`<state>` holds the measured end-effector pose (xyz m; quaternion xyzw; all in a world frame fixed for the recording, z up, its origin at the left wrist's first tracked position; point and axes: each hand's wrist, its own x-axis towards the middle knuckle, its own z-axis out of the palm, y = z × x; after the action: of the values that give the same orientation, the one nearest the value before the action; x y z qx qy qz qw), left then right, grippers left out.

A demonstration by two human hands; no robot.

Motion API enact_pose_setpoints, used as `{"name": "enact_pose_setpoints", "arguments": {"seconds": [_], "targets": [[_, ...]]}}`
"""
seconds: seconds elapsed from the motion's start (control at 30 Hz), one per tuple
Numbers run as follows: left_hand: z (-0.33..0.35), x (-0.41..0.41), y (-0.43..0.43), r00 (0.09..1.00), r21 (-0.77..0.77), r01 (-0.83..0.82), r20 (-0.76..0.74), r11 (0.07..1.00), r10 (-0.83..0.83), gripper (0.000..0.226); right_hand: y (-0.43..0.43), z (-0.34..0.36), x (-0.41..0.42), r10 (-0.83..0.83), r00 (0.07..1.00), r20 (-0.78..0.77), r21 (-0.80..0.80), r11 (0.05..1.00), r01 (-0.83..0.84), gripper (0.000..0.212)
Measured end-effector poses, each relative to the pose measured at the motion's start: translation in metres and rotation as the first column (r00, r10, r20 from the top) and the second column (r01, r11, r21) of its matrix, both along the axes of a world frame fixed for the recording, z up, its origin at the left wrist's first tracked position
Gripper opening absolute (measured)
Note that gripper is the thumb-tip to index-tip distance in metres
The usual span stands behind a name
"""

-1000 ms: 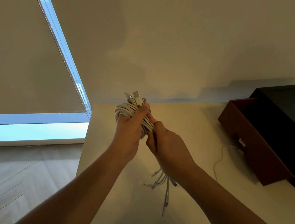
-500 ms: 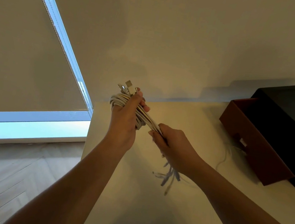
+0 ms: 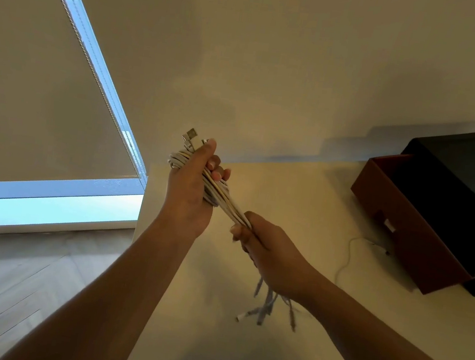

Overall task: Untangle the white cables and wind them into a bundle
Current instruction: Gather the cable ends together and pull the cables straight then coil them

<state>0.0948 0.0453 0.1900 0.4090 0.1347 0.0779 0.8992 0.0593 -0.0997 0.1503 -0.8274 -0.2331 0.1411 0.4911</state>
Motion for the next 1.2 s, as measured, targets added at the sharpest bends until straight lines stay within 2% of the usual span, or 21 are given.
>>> {"name": "enact_pose_setpoints", "arguments": {"seconds": [0.1, 0.17, 0.27, 0.37, 0.53, 0.6, 0.67, 0.9, 1.0, 1.03, 1.07, 1.13, 1.2], "targets": [[-0.002, -0.002, 0.001, 0.998, -0.021, 0.062, 0.022, 0.998, -0.061, 0.031, -0.006, -0.006, 0.003, 0.033, 0.999, -0.042, 0.032, 0.999, -0.032, 0.035], [-0.004, -0.004, 0.002, 0.991, -0.038, 0.124, 0.046, 0.992, -0.122, 0.028, -0.01, -0.007, 0.008, 0.084, 0.972, -0.218, 0.168, 0.985, -0.047, 0.049], [-0.006, -0.008, 0.001, 0.971, -0.049, 0.229, 0.083, 0.972, -0.225, 0.022, -0.012, -0.007, 0.017, 0.142, 0.867, -0.478, 0.286, 0.958, 0.0, 0.072], [-0.007, -0.012, -0.001, 0.924, -0.033, 0.366, 0.134, 0.93, -0.359, 0.016, -0.006, -0.009, 0.024, 0.125, 0.788, -0.603, 0.323, 0.941, 0.097, 0.077], [-0.008, -0.017, 0.006, 0.724, -0.071, 0.672, 0.273, 0.737, -0.633, 0.015, -0.004, -0.002, 0.028, 0.158, 0.814, -0.559, 0.382, 0.92, 0.084, 0.078], [-0.008, -0.019, 0.008, 0.63, -0.104, 0.764, 0.33, 0.636, -0.703, 0.01, -0.005, 0.001, 0.028, 0.167, 0.819, -0.549, 0.391, 0.917, 0.076, 0.076], [-0.007, -0.021, 0.007, 0.582, -0.139, 0.806, 0.363, 0.576, -0.728, 0.009, -0.004, 0.002, 0.029, 0.165, 0.842, -0.514, 0.407, 0.911, 0.07, 0.073], [-0.01, -0.029, 0.012, 0.606, -0.114, 0.791, 0.276, 0.601, -0.746, 0.011, -0.008, 0.008, 0.024, 0.145, 0.891, -0.43, 0.425, 0.903, 0.058, 0.03], [-0.015, -0.025, 0.016, 0.549, -0.109, 0.834, 0.255, 0.54, -0.796, 0.014, -0.008, 0.011, 0.022, 0.099, 0.93, -0.354, 0.364, 0.931, 0.039, 0.028], [-0.017, -0.023, 0.016, 0.514, -0.092, 0.856, 0.252, 0.509, -0.82, 0.015, -0.008, 0.012, 0.022, 0.079, 0.945, -0.317, 0.344, 0.938, 0.036, 0.032], [-0.018, -0.022, 0.018, 0.512, -0.048, 0.856, 0.218, 0.515, -0.831, 0.017, -0.008, 0.012, 0.022, 0.055, 0.957, -0.285, 0.324, 0.945, 0.042, 0.039], [-0.019, -0.022, 0.023, 0.593, 0.055, 0.8, 0.077, 0.597, -0.802, 0.025, -0.009, 0.015, 0.023, 0.012, 0.976, -0.216, 0.273, 0.961, 0.049, 0.051], [-0.018, -0.023, 0.023, 0.696, 0.131, 0.717, -0.063, 0.685, -0.716, 0.026, -0.012, 0.017, 0.025, -0.03, 0.988, -0.151, 0.242, 0.968, 0.066, 0.044]]}}
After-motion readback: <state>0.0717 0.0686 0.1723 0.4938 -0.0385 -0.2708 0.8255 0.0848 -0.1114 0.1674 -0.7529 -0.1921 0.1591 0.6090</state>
